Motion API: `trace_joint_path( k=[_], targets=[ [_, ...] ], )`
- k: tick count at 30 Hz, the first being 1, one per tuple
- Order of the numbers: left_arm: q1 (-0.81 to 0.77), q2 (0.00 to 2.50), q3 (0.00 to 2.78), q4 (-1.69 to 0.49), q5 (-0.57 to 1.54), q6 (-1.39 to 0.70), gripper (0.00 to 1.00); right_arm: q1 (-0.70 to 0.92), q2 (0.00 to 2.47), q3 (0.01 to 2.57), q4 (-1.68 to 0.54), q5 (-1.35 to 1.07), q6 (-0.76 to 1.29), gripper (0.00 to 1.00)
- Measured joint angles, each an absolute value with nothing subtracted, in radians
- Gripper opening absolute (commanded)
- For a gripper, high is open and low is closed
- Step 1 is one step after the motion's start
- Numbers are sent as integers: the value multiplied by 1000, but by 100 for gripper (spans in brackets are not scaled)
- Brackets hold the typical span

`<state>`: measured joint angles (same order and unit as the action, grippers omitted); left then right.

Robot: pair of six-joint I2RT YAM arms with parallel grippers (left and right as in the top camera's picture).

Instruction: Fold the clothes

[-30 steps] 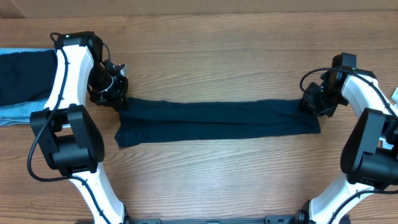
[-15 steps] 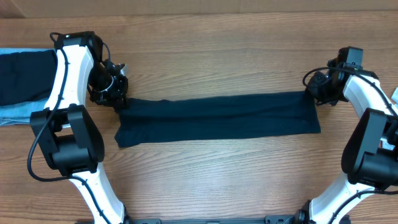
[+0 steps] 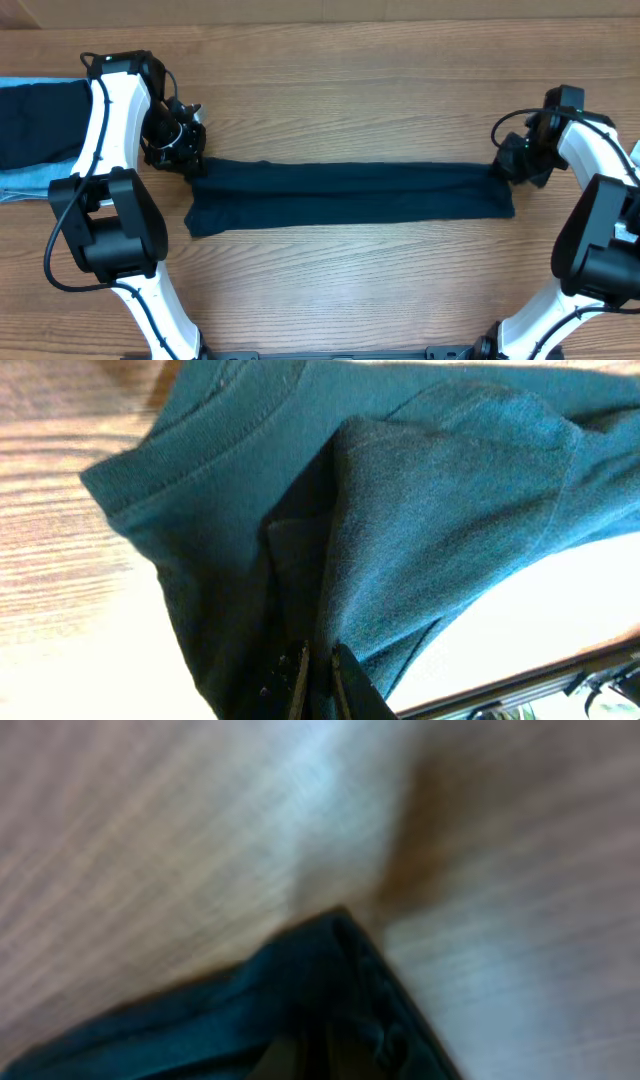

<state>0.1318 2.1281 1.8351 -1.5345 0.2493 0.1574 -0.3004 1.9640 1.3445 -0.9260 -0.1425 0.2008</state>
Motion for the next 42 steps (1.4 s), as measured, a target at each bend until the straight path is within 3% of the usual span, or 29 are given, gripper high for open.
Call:
trace_joint_path(
  k=[3,5,7,10,17,22,27,42],
  targets=[
    [133,2128,1835,-1554,249,158,18,-312,1963,1354,-958,-141,209,5],
    [133,2128,1835,-1561,248,157,29,-319,1962,1356,-963,-138,211,21],
    [133,2128,1835,-1569,245,160,50,-323,1962,1356,-962,-131,214,27],
    [133,2128,1835,-1570,242,158,58,-326,1962,1356,-933,-125,215,40],
    [134,2128,1835,-1493,250,157,54,-327,1939,1383,-904,-142,196,44],
    [134,2128,1835,-1501,317,157,55,-327,1903,1461,-953,-205,183,39],
    [121,2128,1835,-1518,389,161,58,-324,1888,1477,-992,-278,183,47],
    [34,2126,1730,-1285,247,137,56,-281,1888,1477,-995,-311,183,49]
  ],
)
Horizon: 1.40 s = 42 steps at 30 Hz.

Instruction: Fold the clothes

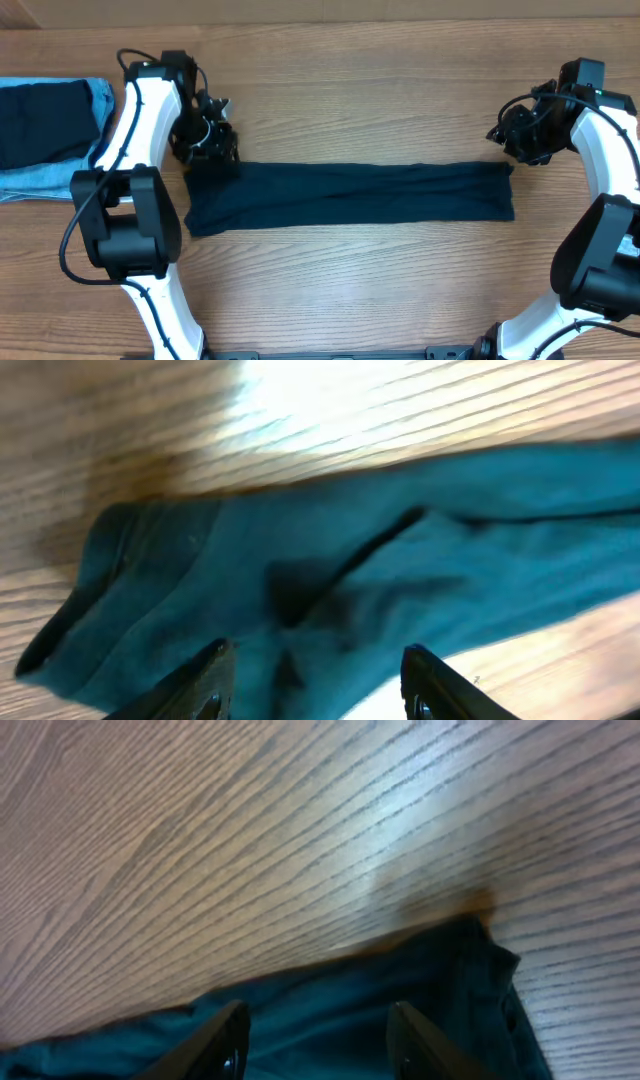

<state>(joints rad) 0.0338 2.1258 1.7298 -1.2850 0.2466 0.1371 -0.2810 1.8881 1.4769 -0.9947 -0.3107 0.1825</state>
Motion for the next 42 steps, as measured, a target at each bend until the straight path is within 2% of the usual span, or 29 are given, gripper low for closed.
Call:
trace_joint_path(
  k=[12,14,16,19,25,31,36,40,42],
  targets=[
    [46,2126,1599,-1149,324,123,42,-281,1888,1477,-978,-310,183,48],
    [45,2126,1598,-1104,344,123,36,-281,1888,1477,-978,-310,182,49],
    [46,2126,1597,-1075,355,122,24,-281,1888,1477,-977,-310,182,49],
    [46,2126,1597,-1051,366,111,17,-281,1888,1477,-977,-311,183,49],
    [46,2126,1597,-1084,374,107,21,-281,1888,1477,-977,-310,183,50],
    [46,2126,1598,-1087,476,112,18,-281,1888,1477,-978,-307,182,51],
    [46,2126,1634,-1123,540,134,18,-281,1888,1477,-1005,-308,181,39],
    [45,2121,1699,-1190,605,173,20,-281,1888,1477,-1069,-307,182,40],
    [38,2111,1710,-1224,629,195,21,-281,1888,1477,-1099,-300,184,47]
  ],
)
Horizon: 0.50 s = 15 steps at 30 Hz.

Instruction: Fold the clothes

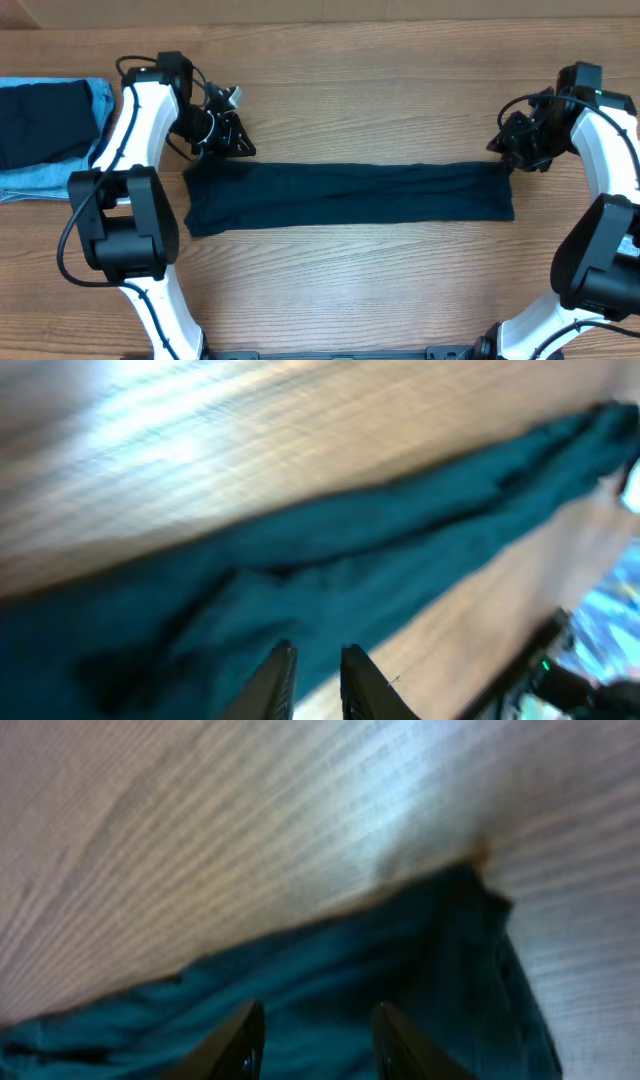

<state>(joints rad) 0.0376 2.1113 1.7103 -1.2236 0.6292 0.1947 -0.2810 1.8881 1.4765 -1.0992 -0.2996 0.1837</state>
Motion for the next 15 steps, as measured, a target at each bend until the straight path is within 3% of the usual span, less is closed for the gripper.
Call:
trace_joint_path(
  k=[2,6,11,15],
  targets=[
    [21,2099,1713,-1254,634,212,22,-281,1888,1477,-1106,-281,196,59],
    [-60,2091,1716,-1283,589,223,23,-281,1888,1473,-1103,-237,232,65],
    [-159,2091,1716,-1271,551,215,33,-281,1888,1467,-1141,-213,247,66],
    [-201,2091,1716,-1277,481,191,28,-281,1888,1466,-1180,-211,244,66]
  ],
)
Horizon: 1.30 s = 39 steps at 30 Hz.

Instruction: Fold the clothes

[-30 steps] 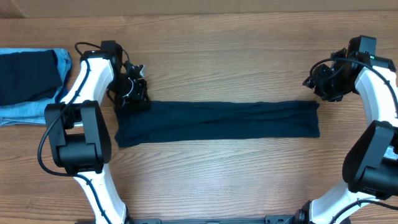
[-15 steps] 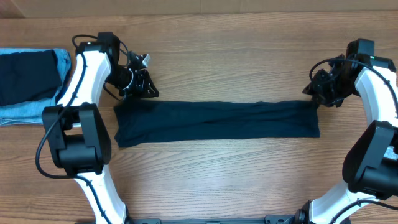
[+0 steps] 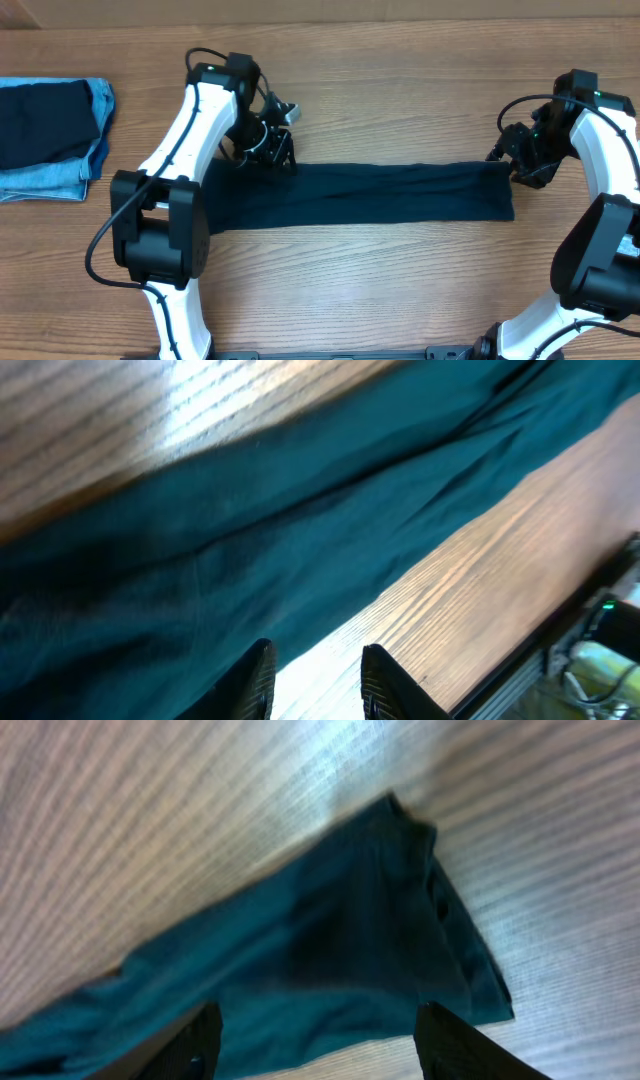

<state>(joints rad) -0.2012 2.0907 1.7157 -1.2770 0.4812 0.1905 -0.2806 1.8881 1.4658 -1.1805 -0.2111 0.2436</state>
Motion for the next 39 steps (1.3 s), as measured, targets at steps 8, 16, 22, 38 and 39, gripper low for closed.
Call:
trace_joint_path(
  k=[8,16,22,38,39],
  targets=[
    [-202,2091,1716,-1336,404,148,28,-278,1888,1465,-1258,-215,213,64],
    [-202,2091,1716,-1423,302,93,37,-231,1888,1379,-1156,-223,210,63],
    [-194,2091,1716,-1437,201,22,39,-209,1888,1321,-1034,-245,228,60],
    [-137,2091,1662,-1335,-121,-80,52,-209,1888,1320,-1013,-259,239,69],
    [-134,2091,1650,-1330,-121,-80,49,-209,1888,1320,-1013,-259,239,69]
  ],
)
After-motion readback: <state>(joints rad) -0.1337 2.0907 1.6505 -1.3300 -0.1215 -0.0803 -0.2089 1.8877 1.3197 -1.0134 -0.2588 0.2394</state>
